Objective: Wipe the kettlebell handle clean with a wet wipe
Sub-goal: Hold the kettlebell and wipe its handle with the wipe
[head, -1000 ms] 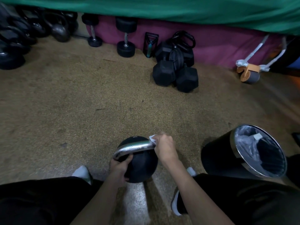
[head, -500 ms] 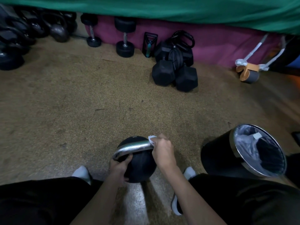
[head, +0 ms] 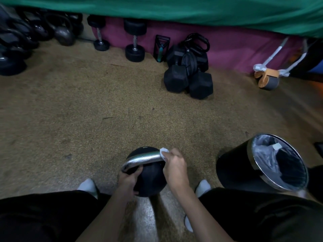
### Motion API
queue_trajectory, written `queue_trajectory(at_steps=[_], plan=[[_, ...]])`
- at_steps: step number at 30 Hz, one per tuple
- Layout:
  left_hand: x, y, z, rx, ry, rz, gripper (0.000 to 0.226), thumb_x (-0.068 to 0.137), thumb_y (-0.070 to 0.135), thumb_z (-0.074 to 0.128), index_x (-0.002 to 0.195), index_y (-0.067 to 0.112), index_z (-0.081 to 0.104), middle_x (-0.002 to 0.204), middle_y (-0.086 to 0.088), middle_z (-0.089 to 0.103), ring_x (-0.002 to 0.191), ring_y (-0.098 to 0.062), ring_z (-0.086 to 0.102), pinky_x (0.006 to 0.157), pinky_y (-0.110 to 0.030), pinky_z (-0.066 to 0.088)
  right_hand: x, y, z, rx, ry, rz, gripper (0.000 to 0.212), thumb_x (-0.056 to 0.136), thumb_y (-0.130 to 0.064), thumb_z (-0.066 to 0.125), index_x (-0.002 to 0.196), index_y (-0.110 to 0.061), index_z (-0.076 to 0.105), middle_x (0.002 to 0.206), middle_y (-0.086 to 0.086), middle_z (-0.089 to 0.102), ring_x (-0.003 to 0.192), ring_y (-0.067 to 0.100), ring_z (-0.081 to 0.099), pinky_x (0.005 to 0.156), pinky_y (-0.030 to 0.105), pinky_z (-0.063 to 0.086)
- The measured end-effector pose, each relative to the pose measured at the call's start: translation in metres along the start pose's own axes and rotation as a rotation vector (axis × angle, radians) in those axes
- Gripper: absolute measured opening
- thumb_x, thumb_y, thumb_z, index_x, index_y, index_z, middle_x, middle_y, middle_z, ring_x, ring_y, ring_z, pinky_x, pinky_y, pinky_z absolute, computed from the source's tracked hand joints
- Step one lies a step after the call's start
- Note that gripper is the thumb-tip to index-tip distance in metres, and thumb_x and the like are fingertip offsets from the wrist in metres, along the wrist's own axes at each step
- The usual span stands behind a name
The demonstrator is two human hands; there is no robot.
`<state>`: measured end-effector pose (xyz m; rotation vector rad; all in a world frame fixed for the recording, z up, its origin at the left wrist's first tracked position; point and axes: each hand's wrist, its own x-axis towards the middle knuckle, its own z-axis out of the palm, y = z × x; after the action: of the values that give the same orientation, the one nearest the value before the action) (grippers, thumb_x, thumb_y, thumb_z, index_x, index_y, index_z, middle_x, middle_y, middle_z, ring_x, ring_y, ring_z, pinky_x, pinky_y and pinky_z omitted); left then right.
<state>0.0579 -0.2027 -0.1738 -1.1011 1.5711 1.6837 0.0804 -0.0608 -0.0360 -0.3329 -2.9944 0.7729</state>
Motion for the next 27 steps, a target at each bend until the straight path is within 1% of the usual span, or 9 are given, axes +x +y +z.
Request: queue_trajectory(at_steps=[4,8,12,14,18,20,24,26,27], plan=[[-0.002,0.002,0.000,-0.004,0.011,0.009,0.081,0.074,0.037,0.088,0.141,0.022,0.045,0.147,-0.011,0.051,0.131,-0.044,0.048,0.072,-0.057,0.051,0.004,0.005,-0.001,0.050,0.053,0.028,0.023,0.093,-0.006,0.052,0.107,-0.011,0.069,0.091,-0.010,0.045,0.078,0.008,0.053,0.076,0.015,0.045],[-0.002,0.001,0.002,-0.008,-0.036,0.009,0.073,0.076,0.038,0.085,0.138,0.022,0.049,0.142,-0.011,0.055,0.126,-0.043,0.052,0.060,-0.045,0.049,0.004,0.000,0.004,0.065,0.036,0.000,0.022,0.091,-0.003,0.052,0.103,-0.012,0.067,0.090,-0.010,0.044,0.078,0.009,0.051,0.069,0.017,0.042],[-0.001,0.001,0.001,-0.013,-0.034,0.010,0.072,0.077,0.037,0.085,0.137,0.020,0.050,0.138,-0.011,0.057,0.124,-0.043,0.053,0.054,-0.041,0.048,-0.006,0.003,0.011,0.079,0.043,-0.036,0.029,0.092,-0.003,0.050,0.113,-0.014,0.065,0.093,-0.016,0.042,0.088,0.005,0.050,0.077,0.011,0.040],[0.000,0.001,0.002,-0.020,-0.027,0.008,0.075,0.074,0.037,0.087,0.137,0.020,0.051,0.140,-0.012,0.057,0.124,-0.044,0.053,0.054,-0.042,0.050,-0.007,0.007,0.009,0.118,0.062,0.000,0.028,0.091,-0.002,0.050,0.112,-0.013,0.066,0.094,-0.016,0.044,0.091,0.008,0.055,0.080,0.014,0.044],[0.001,0.001,0.002,-0.023,-0.022,0.011,0.076,0.076,0.034,0.087,0.139,0.018,0.048,0.141,-0.012,0.055,0.127,-0.043,0.052,0.055,-0.042,0.050,0.000,0.008,0.003,0.131,-0.007,0.055,0.033,0.089,0.001,0.047,0.116,-0.010,0.064,0.104,0.006,0.054,0.096,0.021,0.055,0.081,0.019,0.040],[0.003,0.000,0.001,-0.018,-0.001,0.022,0.080,0.071,0.038,0.089,0.138,0.020,0.048,0.141,-0.013,0.056,0.124,-0.043,0.054,0.054,-0.042,0.052,-0.002,0.004,0.007,0.136,0.014,0.025,0.032,0.089,0.001,0.048,0.115,-0.009,0.064,0.105,0.008,0.055,0.095,0.023,0.055,0.081,0.021,0.043],[0.012,-0.004,-0.001,-0.021,0.016,0.023,0.094,0.054,0.047,0.095,0.134,0.023,0.051,0.136,-0.013,0.060,0.119,-0.044,0.057,0.068,-0.058,0.057,-0.017,0.002,0.014,0.118,0.068,-0.027,0.027,0.094,-0.008,0.050,0.117,-0.014,0.063,0.097,-0.003,0.053,0.088,0.015,0.056,0.077,0.028,0.051],[0.011,-0.003,-0.002,-0.024,0.024,0.028,0.089,0.060,0.044,0.094,0.135,0.023,0.051,0.137,-0.013,0.059,0.120,-0.043,0.056,0.078,-0.060,0.055,-0.018,0.006,0.012,0.160,0.065,-0.003,0.028,0.093,-0.005,0.050,0.116,-0.012,0.064,0.097,0.001,0.054,0.088,0.018,0.056,0.077,0.025,0.049],[0.007,-0.001,-0.002,-0.021,0.024,0.018,0.085,0.065,0.041,0.092,0.136,0.022,0.050,0.139,-0.013,0.057,0.122,-0.043,0.055,0.076,-0.058,0.055,-0.017,0.008,0.011,0.172,0.069,0.020,0.028,0.093,-0.005,0.049,0.116,-0.010,0.064,0.097,0.001,0.054,0.087,0.017,0.056,0.076,0.022,0.047]])
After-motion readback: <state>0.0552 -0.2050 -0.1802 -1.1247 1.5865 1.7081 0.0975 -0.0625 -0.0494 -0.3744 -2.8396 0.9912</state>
